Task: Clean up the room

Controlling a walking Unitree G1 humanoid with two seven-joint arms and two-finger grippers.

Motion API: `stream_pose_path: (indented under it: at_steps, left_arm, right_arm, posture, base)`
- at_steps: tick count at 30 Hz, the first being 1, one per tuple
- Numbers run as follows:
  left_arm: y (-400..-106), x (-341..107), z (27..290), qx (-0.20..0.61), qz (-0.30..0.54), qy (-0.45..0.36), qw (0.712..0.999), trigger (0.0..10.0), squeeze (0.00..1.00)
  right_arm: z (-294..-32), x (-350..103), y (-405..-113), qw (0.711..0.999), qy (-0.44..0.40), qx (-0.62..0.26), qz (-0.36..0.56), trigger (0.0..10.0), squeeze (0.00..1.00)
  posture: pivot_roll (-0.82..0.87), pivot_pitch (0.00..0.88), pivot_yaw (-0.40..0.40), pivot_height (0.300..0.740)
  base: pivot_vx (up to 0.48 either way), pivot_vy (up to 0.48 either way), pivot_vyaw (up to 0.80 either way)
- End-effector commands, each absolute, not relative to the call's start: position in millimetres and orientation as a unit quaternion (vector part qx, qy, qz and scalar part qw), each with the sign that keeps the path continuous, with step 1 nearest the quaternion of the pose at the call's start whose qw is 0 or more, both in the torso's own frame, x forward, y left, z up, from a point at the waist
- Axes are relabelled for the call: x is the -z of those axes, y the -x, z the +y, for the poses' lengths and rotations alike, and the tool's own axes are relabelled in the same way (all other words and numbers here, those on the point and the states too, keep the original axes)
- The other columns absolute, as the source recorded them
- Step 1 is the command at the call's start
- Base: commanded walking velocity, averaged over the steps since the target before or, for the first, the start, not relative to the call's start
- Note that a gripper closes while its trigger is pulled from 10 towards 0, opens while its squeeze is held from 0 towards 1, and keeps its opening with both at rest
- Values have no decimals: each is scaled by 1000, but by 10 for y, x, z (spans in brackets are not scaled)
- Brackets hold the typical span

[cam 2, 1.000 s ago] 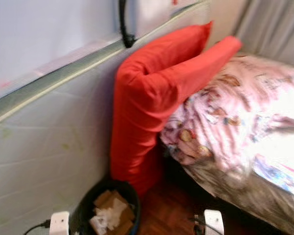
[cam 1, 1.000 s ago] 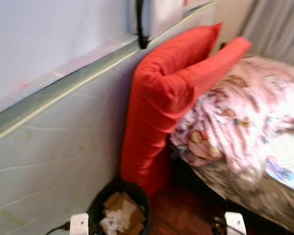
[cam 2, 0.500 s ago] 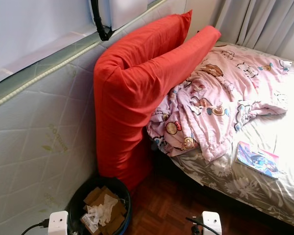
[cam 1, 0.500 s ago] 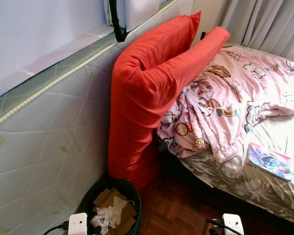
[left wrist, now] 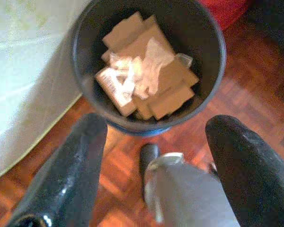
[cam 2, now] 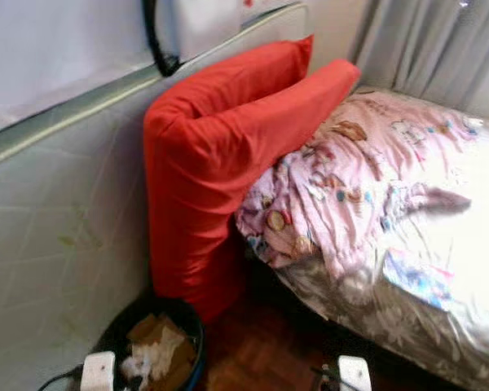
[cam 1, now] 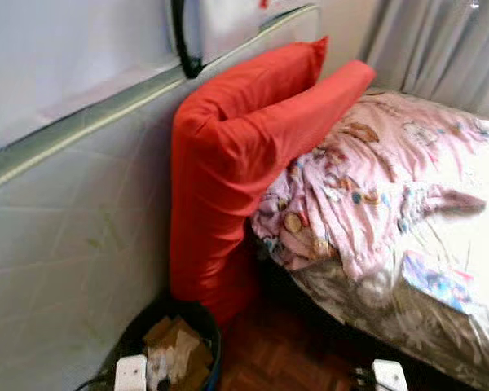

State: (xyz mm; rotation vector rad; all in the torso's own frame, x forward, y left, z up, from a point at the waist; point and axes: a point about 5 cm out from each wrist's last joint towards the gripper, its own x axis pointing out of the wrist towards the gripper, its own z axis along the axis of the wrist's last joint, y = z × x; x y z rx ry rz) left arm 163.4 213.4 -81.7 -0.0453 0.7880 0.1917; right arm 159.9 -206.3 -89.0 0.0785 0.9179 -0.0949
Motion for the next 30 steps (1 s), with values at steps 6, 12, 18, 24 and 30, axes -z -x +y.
stream_pose_path:
  at_steps: [6,12,18,24,30]
  left_arm:
    - [-1637,827,2078,-79,386,17,919,10000,0]
    - [-1633,829,2076,-78,387,16,919,10000,0]
    - [-1642,824,2073,-78,385,17,920,10000,0]
    - [-1647,821,2082,-81,385,18,919,10000,0]
    - [-1658,818,2094,-82,386,17,919,10000,0]
  right_arm:
    - [-2128,897,-1547,893,-35,54,444,10000,0]
    - [-2131,897,-1544,894,-34,55,444,10000,0]
    - [-2140,892,-1551,894,-34,57,442,10000,0]
    - [-2137,889,-1560,895,-35,58,440,10000,0]
    - [-2128,885,-1572,896,-38,60,438,10000,0]
  posture:
    - [24,20,-35,740]
    - [20,24,-33,740]
    - [18,54,-35,740]
    - [14,75,-33,740]
    - [4,87,-28,740]
  base:
    - [0,-405,0]
    - [0,-406,0]
    - [0,-405,0]
    - [0,-407,0]
    - [0,-406,0]
